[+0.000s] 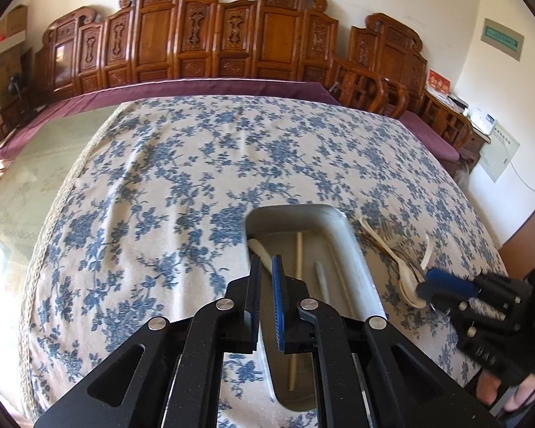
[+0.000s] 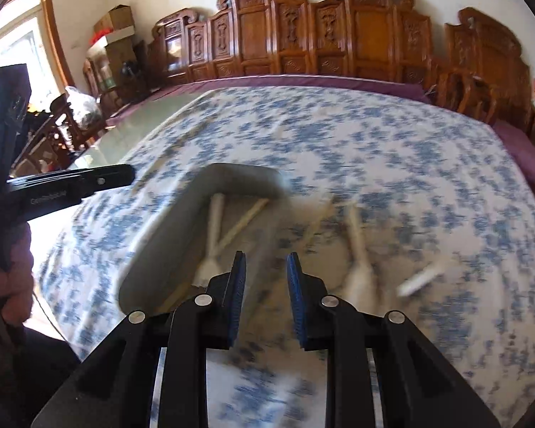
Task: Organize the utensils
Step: 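Lower the right gripper into the tray and release a white plastic fork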
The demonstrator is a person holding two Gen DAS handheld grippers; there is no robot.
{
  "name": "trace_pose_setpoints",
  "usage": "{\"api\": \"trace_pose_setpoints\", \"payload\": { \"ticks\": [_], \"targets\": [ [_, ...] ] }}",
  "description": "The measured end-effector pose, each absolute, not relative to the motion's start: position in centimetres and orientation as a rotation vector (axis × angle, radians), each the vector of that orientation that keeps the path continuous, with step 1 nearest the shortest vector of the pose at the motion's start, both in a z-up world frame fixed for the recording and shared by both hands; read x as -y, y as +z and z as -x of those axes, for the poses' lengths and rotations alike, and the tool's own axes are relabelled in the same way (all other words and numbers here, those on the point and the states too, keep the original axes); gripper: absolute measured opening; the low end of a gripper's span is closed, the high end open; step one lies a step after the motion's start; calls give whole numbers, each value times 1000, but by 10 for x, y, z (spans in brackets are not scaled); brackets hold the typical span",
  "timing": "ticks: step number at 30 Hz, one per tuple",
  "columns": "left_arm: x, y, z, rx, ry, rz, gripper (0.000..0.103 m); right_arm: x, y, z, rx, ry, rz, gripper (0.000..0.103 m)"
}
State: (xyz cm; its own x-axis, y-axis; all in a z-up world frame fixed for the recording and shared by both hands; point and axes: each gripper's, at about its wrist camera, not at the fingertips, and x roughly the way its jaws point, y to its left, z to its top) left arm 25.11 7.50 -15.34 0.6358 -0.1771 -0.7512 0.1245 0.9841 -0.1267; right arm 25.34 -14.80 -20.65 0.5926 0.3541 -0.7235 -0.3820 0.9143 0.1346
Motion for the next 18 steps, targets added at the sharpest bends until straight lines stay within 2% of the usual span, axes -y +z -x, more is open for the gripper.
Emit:
{"api": "trace_pose_setpoints", "payload": {
  "ticks": [5, 9, 18],
  "targets": [
    [-55, -155, -250, -869, -212, 45, 12, 189, -211, -256, -819, 361, 36, 26],
    [-40, -156, -247, -869, -241, 30, 22, 212, -219, -262, -828, 327, 25, 26],
    [-18, -162, -246, -885, -278, 2, 25, 200, -240, -278, -851, 373, 34, 26]
  ]
}}
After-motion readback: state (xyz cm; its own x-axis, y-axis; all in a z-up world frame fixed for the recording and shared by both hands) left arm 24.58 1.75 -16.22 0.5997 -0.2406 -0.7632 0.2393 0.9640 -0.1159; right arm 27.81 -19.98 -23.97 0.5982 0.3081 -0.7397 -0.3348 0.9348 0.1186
